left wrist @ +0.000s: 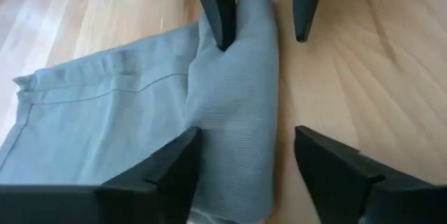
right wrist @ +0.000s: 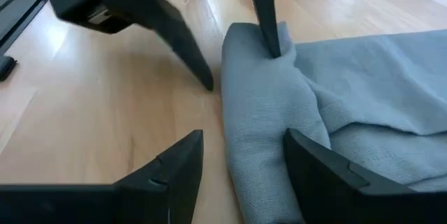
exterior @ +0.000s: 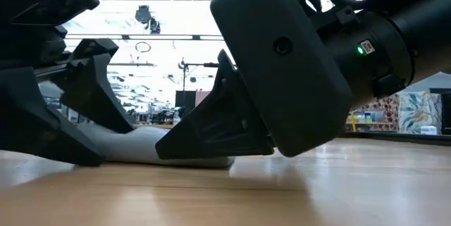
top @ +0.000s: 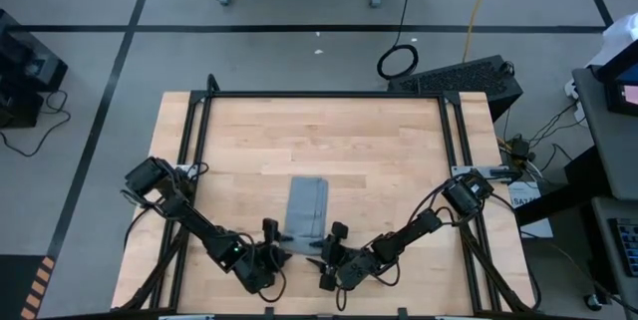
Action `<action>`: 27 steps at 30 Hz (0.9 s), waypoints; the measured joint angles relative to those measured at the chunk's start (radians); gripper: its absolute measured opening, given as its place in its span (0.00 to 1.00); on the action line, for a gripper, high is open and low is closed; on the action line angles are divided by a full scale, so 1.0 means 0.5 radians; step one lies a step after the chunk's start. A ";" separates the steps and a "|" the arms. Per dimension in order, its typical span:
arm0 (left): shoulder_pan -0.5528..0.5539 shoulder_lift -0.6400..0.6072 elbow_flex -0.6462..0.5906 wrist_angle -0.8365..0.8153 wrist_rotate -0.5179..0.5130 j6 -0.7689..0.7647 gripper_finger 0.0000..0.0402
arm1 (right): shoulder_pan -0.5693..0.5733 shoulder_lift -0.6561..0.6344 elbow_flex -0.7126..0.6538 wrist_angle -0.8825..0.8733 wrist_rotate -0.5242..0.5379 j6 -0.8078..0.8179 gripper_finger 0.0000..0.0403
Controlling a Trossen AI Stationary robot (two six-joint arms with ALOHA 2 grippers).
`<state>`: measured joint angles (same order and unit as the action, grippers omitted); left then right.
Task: Roll towel
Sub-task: Roll the gray towel on the table
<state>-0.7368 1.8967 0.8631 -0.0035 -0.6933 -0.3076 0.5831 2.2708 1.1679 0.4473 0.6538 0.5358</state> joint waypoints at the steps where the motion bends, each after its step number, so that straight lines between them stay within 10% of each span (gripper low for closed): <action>1: 0.000 0.001 0.000 -0.005 0.007 -0.012 0.53 | 0.002 -0.010 -0.001 -0.001 0.000 -0.018 0.48; 8: 0.002 0.004 -0.003 -0.110 0.038 -0.168 0.07 | 0.090 -0.211 -0.016 -0.123 -0.019 -0.567 0.49; 16: -0.007 -0.081 -0.010 -0.148 0.165 -0.192 0.09 | 0.252 -0.394 -0.008 -0.393 0.240 -0.781 0.59; 27: 0.208 -0.266 -0.011 -0.241 0.845 -0.247 0.07 | 0.147 -0.126 0.000 0.138 0.248 -0.736 0.64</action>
<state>-0.6328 1.7638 0.8574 -0.1238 -0.2709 -0.4311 0.6567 2.2078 1.1679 0.5165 0.7778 0.1681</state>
